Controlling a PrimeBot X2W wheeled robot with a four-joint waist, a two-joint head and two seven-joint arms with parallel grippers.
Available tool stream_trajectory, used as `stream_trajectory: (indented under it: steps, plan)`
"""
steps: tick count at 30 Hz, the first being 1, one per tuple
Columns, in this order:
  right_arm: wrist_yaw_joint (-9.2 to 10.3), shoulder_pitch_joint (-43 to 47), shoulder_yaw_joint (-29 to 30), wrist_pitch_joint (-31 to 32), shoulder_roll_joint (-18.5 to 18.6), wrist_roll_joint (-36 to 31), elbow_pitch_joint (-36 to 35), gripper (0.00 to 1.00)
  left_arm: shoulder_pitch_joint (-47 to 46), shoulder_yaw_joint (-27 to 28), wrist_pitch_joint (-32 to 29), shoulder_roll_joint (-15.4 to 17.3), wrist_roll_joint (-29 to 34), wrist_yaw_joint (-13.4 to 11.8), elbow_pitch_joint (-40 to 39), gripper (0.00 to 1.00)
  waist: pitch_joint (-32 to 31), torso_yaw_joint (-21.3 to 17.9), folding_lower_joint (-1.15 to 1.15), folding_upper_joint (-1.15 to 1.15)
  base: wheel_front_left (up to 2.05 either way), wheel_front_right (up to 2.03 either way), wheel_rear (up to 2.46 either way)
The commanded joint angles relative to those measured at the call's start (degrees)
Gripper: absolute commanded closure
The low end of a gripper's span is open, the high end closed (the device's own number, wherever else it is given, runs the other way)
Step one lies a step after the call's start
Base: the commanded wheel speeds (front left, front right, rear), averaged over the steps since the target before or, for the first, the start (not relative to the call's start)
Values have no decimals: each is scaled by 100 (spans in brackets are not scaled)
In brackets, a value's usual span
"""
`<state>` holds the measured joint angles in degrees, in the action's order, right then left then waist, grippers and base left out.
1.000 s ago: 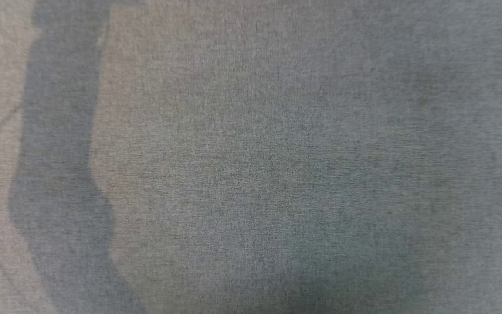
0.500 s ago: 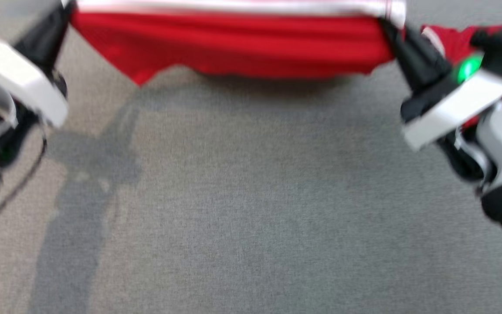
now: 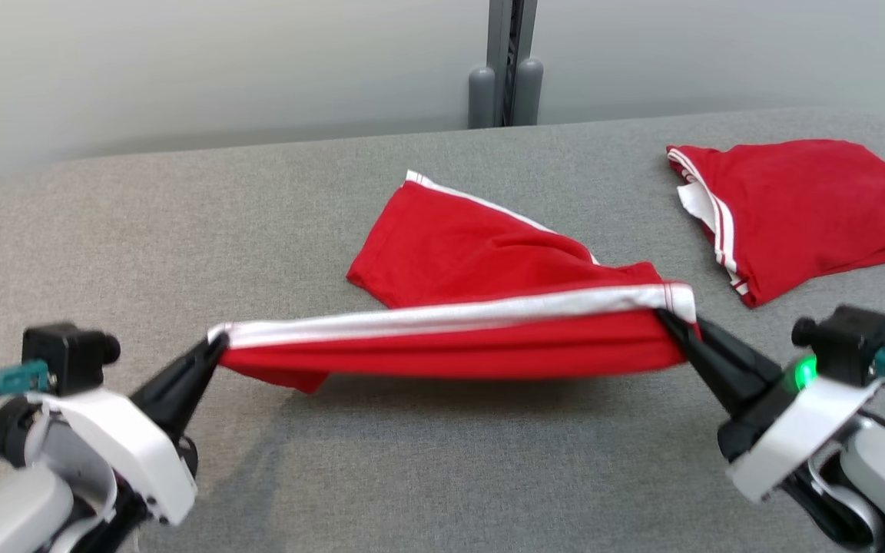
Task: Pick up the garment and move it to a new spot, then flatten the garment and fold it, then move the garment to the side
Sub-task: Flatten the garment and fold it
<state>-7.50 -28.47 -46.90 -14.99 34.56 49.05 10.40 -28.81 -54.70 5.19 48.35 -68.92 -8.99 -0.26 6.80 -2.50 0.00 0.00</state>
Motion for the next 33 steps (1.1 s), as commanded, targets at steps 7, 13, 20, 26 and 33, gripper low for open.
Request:
stream_trajectory:
  steps: [7, 13, 20, 26, 33]
  plan:
    - [0, 784, -80, -26, 458, 250, -545, 100, 835, 1, 166, 340, -329, -611, -1031, 100, -221, 12, 0, 0, 0, 0, 0]
    - [-1, 1530, 103, -26, 692, 455, -960, 100, 1320, 112, 457, 542, -557, -918, -1627, 100, -305, 4, 0, 0, 0, 0, 0]
    - [-1, 1770, 554, -26, 490, 386, -1127, 100, 1034, 211, 415, 583, -430, -852, -1670, 100, -174, -144, 0, 0, 0, 0, 0]
    - [-1, 1633, 845, -26, 36, 394, -1013, 100, 476, 318, 289, 333, -336, -590, -1209, 100, 115, -376, 0, 0, 0, 0, 0]
    - [-1, 1363, 1201, -26, -574, 340, -785, 100, -403, 378, 80, 6, -44, -201, -445, 100, 665, -785, 0, 0, 0, 0, 0]
